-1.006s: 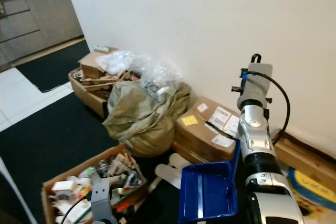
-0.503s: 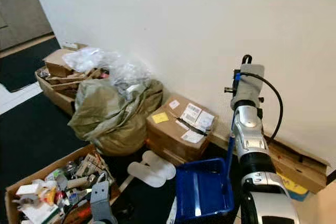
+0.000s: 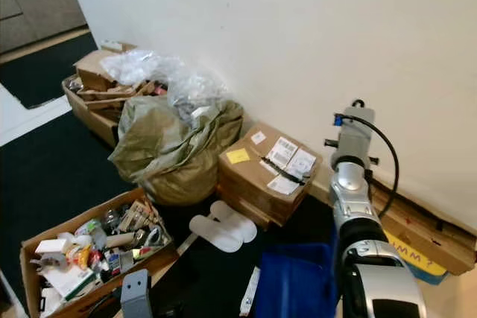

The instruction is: Sweep floor

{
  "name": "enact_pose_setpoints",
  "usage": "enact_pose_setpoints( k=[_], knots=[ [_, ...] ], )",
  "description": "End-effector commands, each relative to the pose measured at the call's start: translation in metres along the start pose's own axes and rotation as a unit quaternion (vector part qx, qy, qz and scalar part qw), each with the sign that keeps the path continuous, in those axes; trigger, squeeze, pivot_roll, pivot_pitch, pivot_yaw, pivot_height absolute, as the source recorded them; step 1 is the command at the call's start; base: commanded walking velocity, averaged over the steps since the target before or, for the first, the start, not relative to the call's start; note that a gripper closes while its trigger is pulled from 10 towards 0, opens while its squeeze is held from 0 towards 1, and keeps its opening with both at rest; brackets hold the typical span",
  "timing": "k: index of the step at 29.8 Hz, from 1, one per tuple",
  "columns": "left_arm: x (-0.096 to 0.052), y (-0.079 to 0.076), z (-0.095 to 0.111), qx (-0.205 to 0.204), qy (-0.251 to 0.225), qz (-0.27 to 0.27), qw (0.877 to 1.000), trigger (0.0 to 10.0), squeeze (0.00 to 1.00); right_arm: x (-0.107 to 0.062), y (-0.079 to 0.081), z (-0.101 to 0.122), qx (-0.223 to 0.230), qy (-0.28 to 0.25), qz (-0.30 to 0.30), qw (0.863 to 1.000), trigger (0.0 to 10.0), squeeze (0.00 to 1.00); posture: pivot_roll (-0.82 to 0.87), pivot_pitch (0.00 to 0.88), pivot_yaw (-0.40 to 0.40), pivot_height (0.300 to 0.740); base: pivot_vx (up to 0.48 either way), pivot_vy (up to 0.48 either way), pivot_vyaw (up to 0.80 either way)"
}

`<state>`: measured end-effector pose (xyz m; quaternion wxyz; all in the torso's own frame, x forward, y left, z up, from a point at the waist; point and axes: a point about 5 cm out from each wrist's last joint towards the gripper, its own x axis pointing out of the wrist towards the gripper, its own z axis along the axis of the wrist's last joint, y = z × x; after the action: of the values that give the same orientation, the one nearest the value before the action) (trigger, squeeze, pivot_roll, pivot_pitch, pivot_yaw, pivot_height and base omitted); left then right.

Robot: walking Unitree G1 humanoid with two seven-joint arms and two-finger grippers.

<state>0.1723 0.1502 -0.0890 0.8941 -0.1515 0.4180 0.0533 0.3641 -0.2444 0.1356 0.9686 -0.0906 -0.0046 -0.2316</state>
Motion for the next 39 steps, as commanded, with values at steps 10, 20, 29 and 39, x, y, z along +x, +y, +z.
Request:
enact_pose_setpoints(
  k=[10,20,29,39],
  knots=[
    [-0.008,0.012,-0.015,0.029,0.005,-0.004,1.0,10.0,0.0,0.0,-0.03,-0.001,0.007,-0.05,-0.064,0.997,10.0,0.0,0.03,0.2,0.008,0.74,0.0,0.0,0.0],
    [-0.017,0.061,0.006,0.044,-0.029,0.008,0.999,10.0,0.0,-0.005,-0.03,-0.007,0.004,-0.066,-0.071,0.995,10.0,0.0,0.07,0.256,0.043,0.74,0.0,0.0,0.0],
    [-0.028,0.097,0.024,0.054,-0.055,0.011,0.997,10.0,0.0,-0.01,-0.03,-0.012,-0.027,-0.084,-0.062,0.994,10.0,0.0,0.1,0.29,0.065,0.74,0.0,0.0,0.0],
    [-0.036,0.112,0.028,0.07,-0.067,0.018,0.995,10.0,0.0,-0.013,-0.025,-0.008,-0.008,-0.11,-0.056,0.992,10.0,0.0,0.15,0.316,0.091,0.74,0.0,0.0,0.0]
  ],
)
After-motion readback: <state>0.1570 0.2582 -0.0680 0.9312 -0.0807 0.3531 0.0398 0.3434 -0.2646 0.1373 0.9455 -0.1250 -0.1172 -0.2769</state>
